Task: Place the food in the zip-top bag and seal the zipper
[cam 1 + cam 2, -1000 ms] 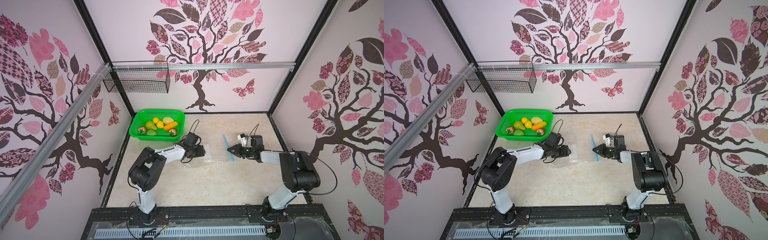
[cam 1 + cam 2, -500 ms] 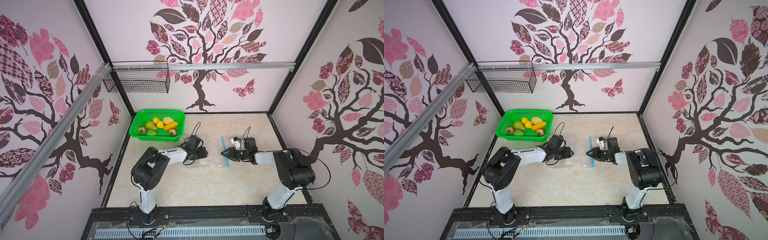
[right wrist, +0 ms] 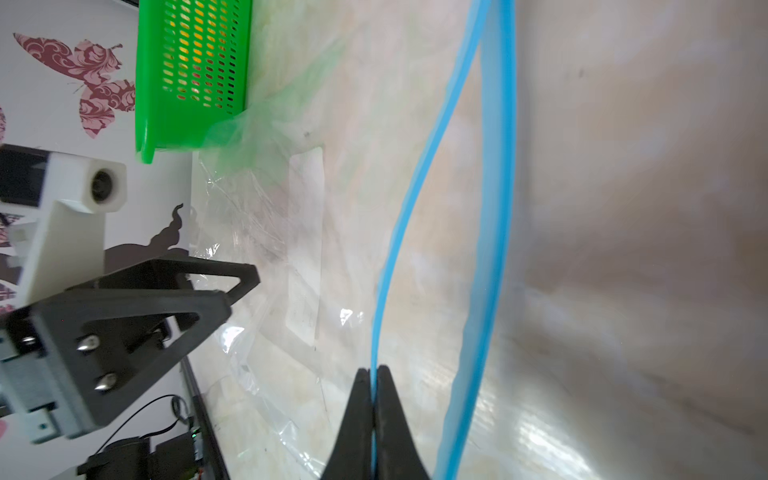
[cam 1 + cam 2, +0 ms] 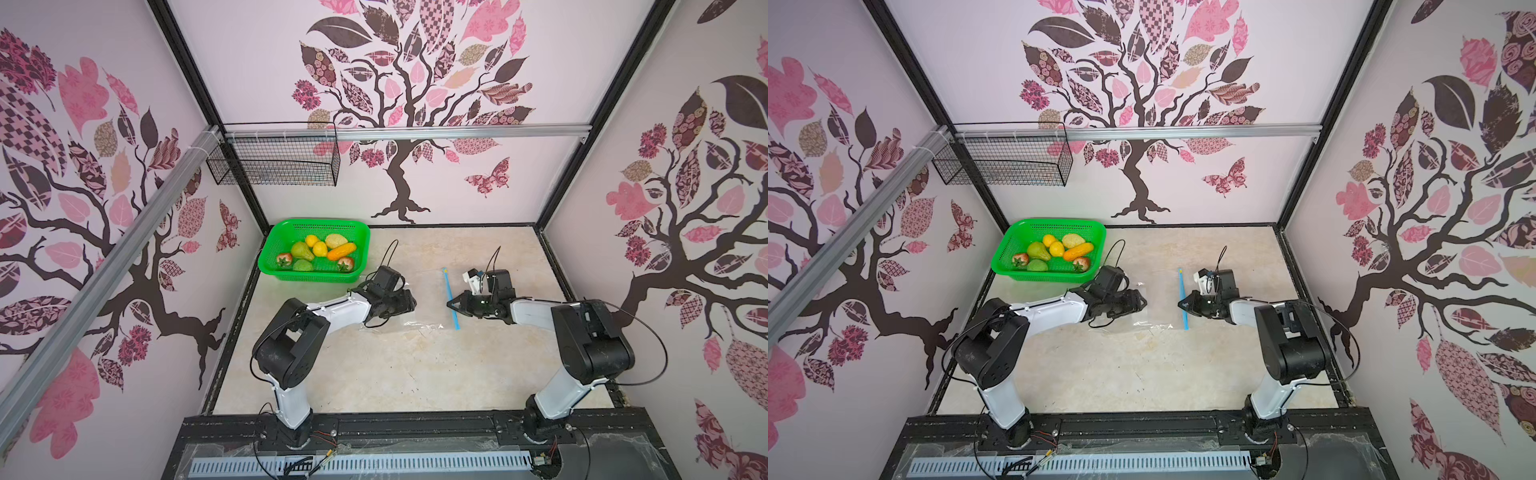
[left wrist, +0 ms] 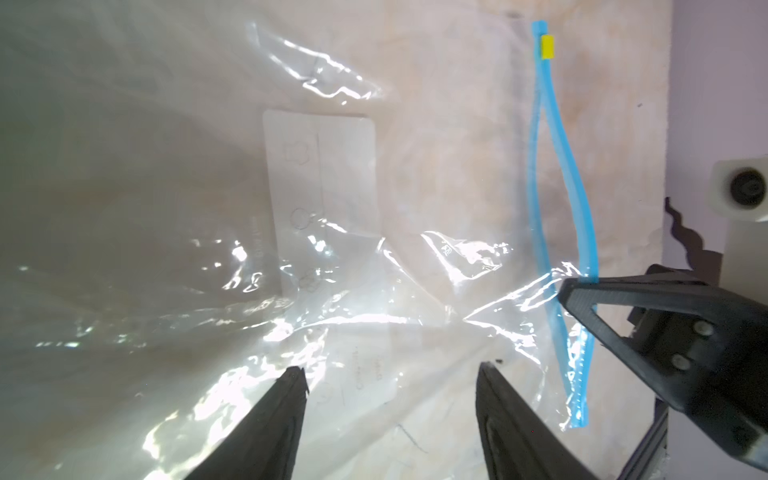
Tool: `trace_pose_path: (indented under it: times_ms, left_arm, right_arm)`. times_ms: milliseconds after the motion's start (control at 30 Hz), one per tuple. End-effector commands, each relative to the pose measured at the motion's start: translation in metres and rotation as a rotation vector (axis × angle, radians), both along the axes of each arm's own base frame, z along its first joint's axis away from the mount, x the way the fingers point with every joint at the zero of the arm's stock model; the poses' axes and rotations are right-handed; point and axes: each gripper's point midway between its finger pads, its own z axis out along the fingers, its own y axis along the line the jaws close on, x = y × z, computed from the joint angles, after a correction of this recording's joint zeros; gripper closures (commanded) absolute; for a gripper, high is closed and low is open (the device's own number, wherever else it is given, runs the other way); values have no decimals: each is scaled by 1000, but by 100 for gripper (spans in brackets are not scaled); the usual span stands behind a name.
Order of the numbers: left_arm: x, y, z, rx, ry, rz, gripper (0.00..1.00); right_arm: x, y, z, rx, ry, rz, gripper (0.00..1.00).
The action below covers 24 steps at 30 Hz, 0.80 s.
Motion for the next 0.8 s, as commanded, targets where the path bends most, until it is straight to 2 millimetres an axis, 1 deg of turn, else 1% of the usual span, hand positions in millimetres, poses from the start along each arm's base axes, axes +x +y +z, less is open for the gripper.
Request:
trace_pose_path:
  times_ms: [0, 33, 133, 233, 333, 500, 700, 767]
  left_arm:
    - [21, -16, 75, -65, -152, -43, 32]
    - [23, -19, 83, -62, -174, -43, 33]
    - [26, -25, 94, -64, -197, -40, 33]
    - [30, -29, 99, -88, -195, -26, 33]
    - [33, -30, 98, -81, -194, -21, 34]
    - [33, -38, 89, -37, -174, -64, 34]
    - [35, -45, 80, 24, -168, -118, 33]
    - [35, -50, 81, 17, -171, -135, 30]
  right_arm:
    - [10, -7, 34, -112, -139, -11, 100]
    - [9, -6, 39, -128, -170, -11, 100]
    - [8, 1, 53, -171, -265, -6, 100]
    - [5, 9, 66, -255, -370, 0, 100]
    - [3, 15, 73, -275, -448, 14, 100]
    - [2, 19, 74, -273, -506, 33, 100]
    - [-2, 30, 69, -262, -518, 74, 100]
    - [-3, 33, 68, -256, -517, 87, 100]
